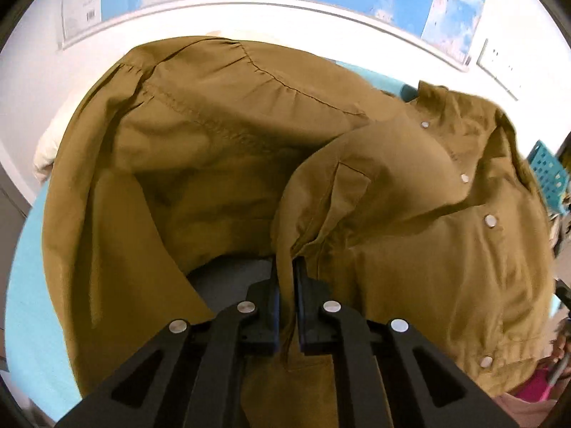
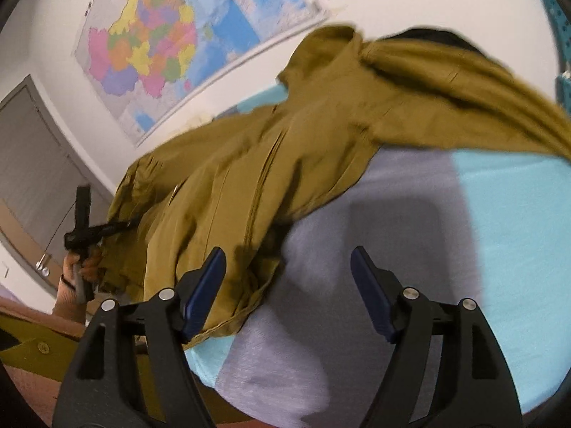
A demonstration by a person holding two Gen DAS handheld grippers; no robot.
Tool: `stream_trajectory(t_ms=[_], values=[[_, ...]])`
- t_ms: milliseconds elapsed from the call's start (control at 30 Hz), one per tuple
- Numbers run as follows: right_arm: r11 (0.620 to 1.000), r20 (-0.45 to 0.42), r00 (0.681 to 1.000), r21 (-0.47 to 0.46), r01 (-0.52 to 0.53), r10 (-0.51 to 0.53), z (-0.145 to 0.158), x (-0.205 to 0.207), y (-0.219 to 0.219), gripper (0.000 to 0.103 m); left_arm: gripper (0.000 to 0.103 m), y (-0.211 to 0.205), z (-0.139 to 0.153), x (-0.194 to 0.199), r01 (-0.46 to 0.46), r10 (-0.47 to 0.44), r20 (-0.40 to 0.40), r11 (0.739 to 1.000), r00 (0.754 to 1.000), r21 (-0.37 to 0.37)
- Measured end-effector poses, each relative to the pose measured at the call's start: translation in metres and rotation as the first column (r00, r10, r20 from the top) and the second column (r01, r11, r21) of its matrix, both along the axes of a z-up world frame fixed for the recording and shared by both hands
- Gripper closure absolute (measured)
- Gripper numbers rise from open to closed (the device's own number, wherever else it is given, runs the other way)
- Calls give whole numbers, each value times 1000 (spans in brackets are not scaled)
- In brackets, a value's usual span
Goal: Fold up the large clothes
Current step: 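Lower the jacket onto the bed with both tools, spreading it flat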
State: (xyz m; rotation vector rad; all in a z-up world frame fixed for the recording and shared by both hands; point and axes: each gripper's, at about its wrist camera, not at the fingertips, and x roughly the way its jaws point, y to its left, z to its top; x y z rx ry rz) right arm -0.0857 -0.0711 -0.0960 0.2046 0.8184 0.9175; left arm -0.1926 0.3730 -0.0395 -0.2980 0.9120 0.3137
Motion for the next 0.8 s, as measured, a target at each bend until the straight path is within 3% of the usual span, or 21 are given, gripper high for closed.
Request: stream_trajectory(t_ms=[167,233,267,300,367,467,533,567,600,667,733,800], values=[[996,31,995,-20,-89,90,-11,-8,38,27,96,7,-1,-2,15,-15,-3,1000,1000,-4],[992,32,991,4,-127,127,-13,-7,53,32,96,4,0,-3,19,-19,-7,1000,1000,11],[990,37,989,-8,-140,140,-13,-8,60,52,96,1,1,-4,21,-21,-10,999,1000,28],[986,42,985,-14,-164,165,-10,-9,64,79,96,0,3,-7,22,-22,-11,999,1000,37],[986,46,985,-28,-167,168,6,-11,55,85,96,-4,5,-9,35,-35,-7,998,999,42],[991,125,984,-60,-122,129,62,-29,23,86,96,-11,11,-13,86,-86,19,996,996,13],[979,269,960,-204,-24,80,107,-54,10,85,95,-20,15,-15,176,-172,53,982,984,-74],[964,314,946,-265,4,82,120,-64,10,81,95,-26,15,-16,204,-200,58,976,978,-74],[947,355,930,-321,28,93,132,-74,13,61,95,-33,15,-16,219,-216,51,975,975,-45],[951,394,916,-306,50,79,139,-80,14,24,94,-41,11,-13,217,-217,20,976,976,13],[956,392,914,-292,17,103,131,-77,15,27,93,-33,4,-10,192,-192,7,981,981,-25],[960,367,928,-274,53,54,114,-65,9,27,92,-24,3,-12,173,-173,11,983,985,-59]])
